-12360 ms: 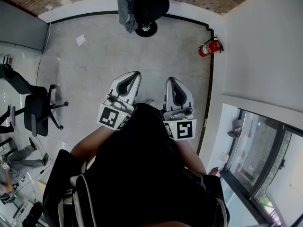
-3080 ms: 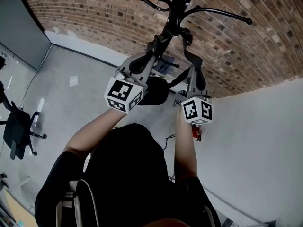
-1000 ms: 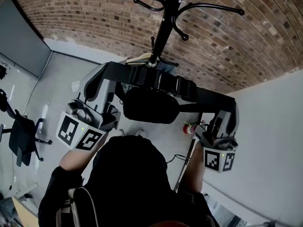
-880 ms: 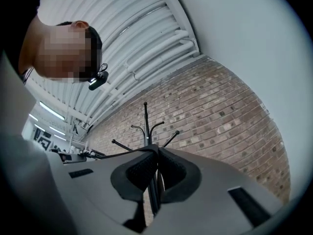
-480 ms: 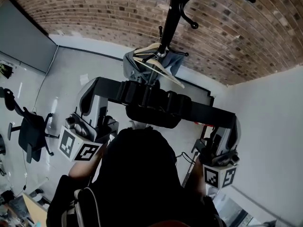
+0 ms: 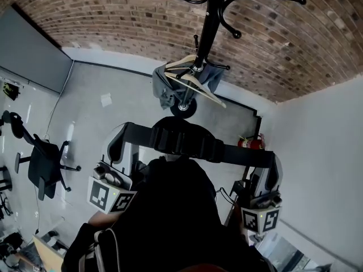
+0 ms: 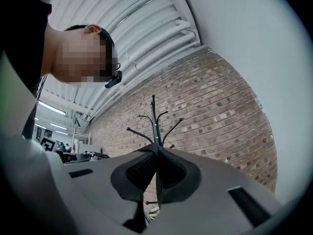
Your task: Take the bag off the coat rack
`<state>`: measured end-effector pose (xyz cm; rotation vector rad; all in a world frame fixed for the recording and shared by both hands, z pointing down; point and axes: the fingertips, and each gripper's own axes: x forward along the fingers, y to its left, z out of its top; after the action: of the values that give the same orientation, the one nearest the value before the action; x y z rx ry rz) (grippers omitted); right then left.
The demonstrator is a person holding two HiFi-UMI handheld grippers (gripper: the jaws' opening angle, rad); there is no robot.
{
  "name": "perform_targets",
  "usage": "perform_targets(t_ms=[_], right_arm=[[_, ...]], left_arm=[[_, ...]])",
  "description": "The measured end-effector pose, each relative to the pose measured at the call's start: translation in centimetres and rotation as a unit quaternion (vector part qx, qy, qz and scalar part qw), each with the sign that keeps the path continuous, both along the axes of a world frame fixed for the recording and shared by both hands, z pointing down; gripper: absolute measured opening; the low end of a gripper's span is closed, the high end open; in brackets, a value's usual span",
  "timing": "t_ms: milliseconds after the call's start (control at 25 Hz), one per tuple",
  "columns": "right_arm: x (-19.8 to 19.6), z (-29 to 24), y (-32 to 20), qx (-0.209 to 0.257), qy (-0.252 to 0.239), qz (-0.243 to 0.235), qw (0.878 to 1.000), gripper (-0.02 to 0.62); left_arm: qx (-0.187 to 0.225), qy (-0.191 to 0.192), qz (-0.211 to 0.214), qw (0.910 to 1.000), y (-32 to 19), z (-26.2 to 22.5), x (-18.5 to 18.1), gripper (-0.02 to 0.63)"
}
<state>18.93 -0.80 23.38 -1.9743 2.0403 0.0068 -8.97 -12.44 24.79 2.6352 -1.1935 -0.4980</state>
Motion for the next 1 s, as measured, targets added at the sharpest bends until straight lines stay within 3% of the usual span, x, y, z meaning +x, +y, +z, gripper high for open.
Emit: perform_targets(t_ms=[120, 480, 800, 1000], right_arm=[[0.3, 1.0, 0.6, -0.012, 0.033, 0.009, 0.999, 0.021], [-0.9, 0.6, 1.0, -0.004, 0.027, 0.028, 0.999, 0.021], [-0.3, 4.1, 1.0, -0.033, 0.032, 0.069, 0.997, 0.021], [-0.6, 5.8, 1.3, -0.054, 0.046, 0.073, 0.995, 0.021]], left_arm=[[-0.017, 0.003, -0.002, 0.9999, 0.4, 0.9, -0.3, 0.023], [-0.015, -0.009, 0.002, 0.9999, 0.2, 1.1, -0.2, 0.023], [0.006, -0.063, 0.001, 0.9980, -0.1, 2.7, 0.1, 0.023], [-0.007, -0.065, -0.005, 0.9978, -0.3, 3.4, -0.4, 0.023]])
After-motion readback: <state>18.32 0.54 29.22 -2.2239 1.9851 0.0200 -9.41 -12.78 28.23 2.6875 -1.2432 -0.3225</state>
